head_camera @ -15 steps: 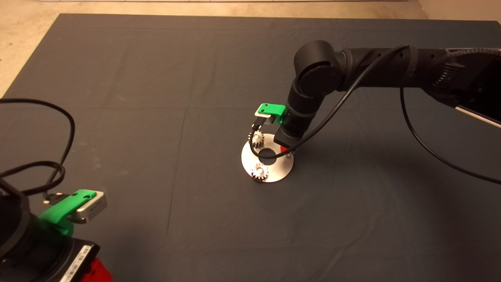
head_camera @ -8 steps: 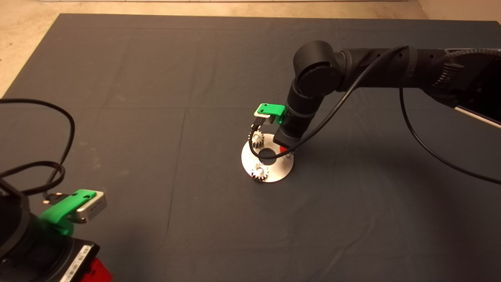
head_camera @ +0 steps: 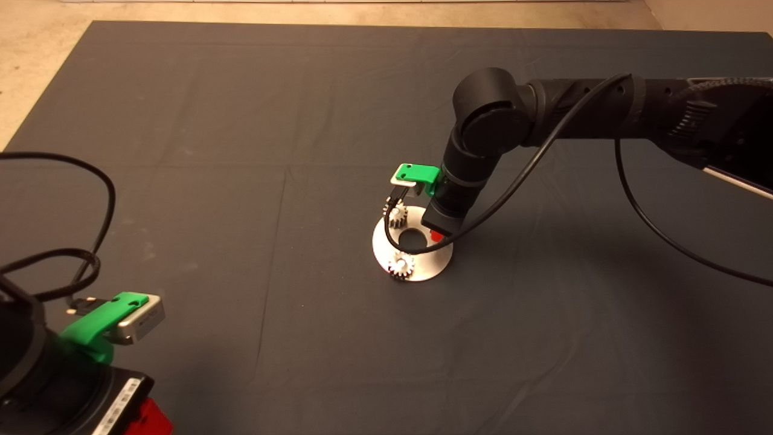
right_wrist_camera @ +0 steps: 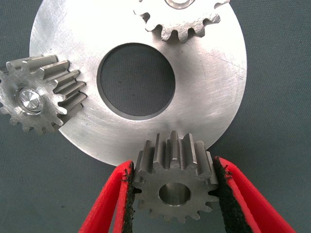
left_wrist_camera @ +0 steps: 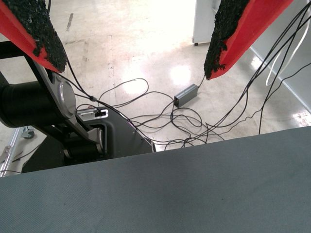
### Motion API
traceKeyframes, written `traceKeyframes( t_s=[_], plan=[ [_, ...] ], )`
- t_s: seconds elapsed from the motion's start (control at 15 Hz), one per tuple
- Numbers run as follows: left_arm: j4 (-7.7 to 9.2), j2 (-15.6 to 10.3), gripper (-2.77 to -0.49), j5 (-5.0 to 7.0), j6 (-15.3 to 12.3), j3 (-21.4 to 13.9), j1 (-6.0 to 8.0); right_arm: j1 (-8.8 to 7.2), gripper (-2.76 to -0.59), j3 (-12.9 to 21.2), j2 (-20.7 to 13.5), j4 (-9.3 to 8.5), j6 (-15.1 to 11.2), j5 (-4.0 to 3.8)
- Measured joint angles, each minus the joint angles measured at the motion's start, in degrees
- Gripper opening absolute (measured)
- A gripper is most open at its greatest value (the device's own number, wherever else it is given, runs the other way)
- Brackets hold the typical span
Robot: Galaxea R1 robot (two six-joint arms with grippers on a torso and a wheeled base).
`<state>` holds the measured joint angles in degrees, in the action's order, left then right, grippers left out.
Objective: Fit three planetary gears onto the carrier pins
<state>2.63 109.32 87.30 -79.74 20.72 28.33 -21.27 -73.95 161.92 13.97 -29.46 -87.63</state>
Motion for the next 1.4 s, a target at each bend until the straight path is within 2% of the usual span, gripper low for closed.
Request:
traceKeyframes(
  t_s=[0.47,0.73,1.4],
  plan=[
    [0.00,0.00,-1.24,0.00,0.00,0.00,0.00,0.00,-2.34,0.02,-0.04,0.00,0.02,0.04],
    [0.00,-0.01,-1.24,0.00,0.00,0.00,0.00,0.00,-2.34,0.02,-0.32,0.00,0.02,0.34],
    [0.00,-0.01,-1.24,0.00,0.00,0.00,0.00,0.02,-2.34,0.02,-0.34,0.09,0.04,0.34]
  ],
)
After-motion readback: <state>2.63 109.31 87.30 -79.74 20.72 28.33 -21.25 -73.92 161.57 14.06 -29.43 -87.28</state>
